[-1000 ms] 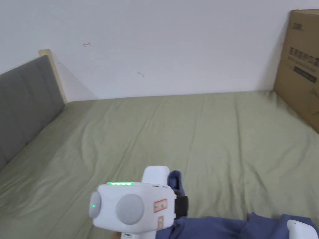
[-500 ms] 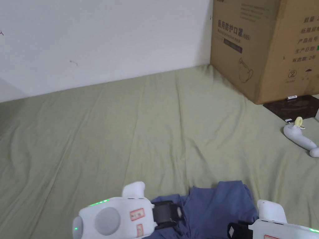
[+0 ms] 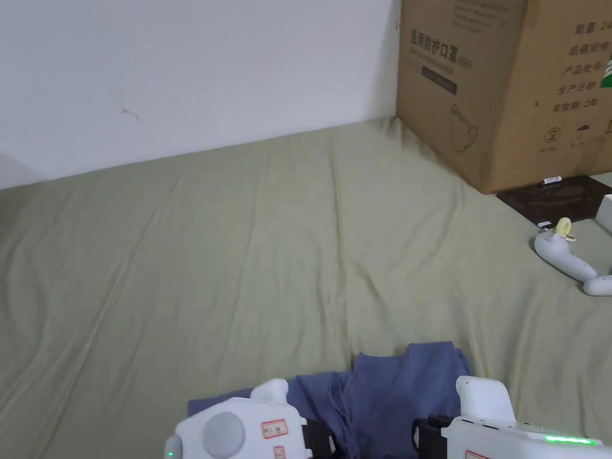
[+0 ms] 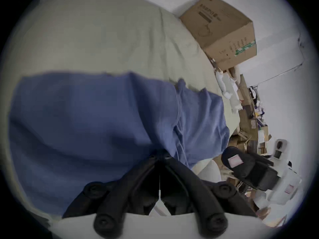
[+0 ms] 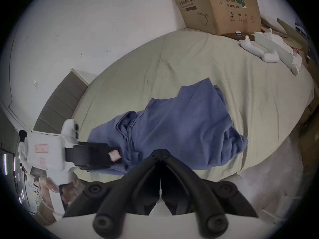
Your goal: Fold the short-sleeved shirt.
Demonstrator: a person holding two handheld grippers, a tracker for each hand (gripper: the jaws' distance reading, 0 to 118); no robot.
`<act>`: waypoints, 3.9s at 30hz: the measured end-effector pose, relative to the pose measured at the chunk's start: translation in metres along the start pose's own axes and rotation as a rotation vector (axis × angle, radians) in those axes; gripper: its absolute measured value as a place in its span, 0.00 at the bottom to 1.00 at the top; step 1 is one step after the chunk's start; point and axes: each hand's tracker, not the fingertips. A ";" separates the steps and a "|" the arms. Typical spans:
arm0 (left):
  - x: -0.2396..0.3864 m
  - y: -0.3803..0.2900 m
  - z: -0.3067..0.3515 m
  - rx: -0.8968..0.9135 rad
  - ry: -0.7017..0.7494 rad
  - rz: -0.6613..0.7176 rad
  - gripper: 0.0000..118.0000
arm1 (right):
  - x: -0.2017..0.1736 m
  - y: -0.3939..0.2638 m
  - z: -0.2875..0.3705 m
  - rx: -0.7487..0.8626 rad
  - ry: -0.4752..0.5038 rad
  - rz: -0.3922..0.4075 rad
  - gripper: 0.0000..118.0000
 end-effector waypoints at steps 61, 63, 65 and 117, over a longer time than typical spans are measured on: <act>-0.243 0.039 0.189 0.145 -0.166 0.127 0.05 | -0.122 0.028 -0.026 -0.068 -0.027 0.160 0.00; -0.266 0.036 0.220 0.151 -0.081 0.144 0.05 | -0.124 0.025 -0.029 -0.073 -0.023 0.160 0.00; -0.287 0.034 0.249 0.151 0.008 0.150 0.05 | -0.126 0.021 -0.031 -0.080 -0.022 0.163 0.00; -0.046 0.041 0.061 -0.010 0.240 -0.217 0.01 | -0.042 0.009 -0.015 -0.056 0.036 0.028 0.00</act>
